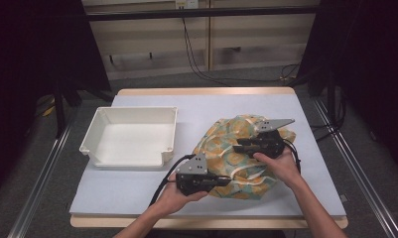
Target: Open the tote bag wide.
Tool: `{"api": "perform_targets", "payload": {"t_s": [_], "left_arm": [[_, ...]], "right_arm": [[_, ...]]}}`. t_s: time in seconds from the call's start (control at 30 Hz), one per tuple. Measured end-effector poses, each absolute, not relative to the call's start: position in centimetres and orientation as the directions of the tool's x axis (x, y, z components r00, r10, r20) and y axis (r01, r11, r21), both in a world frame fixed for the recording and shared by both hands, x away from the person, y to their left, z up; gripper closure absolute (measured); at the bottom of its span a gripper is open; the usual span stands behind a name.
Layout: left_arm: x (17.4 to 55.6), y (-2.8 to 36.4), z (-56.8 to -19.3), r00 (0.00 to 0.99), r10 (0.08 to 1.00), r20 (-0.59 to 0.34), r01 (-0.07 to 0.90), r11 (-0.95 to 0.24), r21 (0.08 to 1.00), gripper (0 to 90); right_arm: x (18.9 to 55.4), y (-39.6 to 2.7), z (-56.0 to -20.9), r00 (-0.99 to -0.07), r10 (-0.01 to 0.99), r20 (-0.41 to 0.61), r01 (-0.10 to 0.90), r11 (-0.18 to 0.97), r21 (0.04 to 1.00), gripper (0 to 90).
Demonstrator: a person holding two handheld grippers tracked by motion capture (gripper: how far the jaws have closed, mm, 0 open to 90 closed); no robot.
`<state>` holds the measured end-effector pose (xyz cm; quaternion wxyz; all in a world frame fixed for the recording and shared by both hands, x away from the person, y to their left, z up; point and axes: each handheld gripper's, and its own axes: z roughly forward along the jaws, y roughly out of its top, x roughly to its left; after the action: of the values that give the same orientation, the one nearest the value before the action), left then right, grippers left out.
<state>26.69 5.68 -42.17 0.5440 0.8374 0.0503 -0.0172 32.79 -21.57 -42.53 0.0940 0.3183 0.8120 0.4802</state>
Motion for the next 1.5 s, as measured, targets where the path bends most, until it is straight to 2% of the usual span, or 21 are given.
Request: {"api": "perform_targets", "payload": {"t_s": [0.07, 0.17, 0.37, 1.5], "left_arm": [[26.6, 5.7, -42.1, 0.995, 0.059, -0.083, 0.1, -0.409, 0.907, 89.5], [26.4, 5.6, -42.2, 0.995, 0.05, -0.084, 0.097, -0.41, 0.907, 89.5], [25.7, 5.9, -42.5, 0.996, 0.03, -0.09, 0.094, -0.418, 0.904, 89.5], [22.8, 5.9, -43.8, 0.993, -0.079, -0.093, 0.042, -0.49, 0.871, 89.7]], "right_arm": [[32.9, -21.7, -42.5, -0.776, 0.61, 0.159, 0.431, 0.33, 0.84, 76.7], [33.1, -21.8, -42.4, -0.775, 0.609, 0.168, 0.432, 0.317, 0.845, 82.5], [33.6, -22.0, -41.9, -0.772, 0.612, 0.173, 0.427, 0.296, 0.855, 88.0], [37.8, -21.9, -41.3, -0.735, 0.652, 0.186, 0.439, 0.249, 0.863, 90.0]]}}
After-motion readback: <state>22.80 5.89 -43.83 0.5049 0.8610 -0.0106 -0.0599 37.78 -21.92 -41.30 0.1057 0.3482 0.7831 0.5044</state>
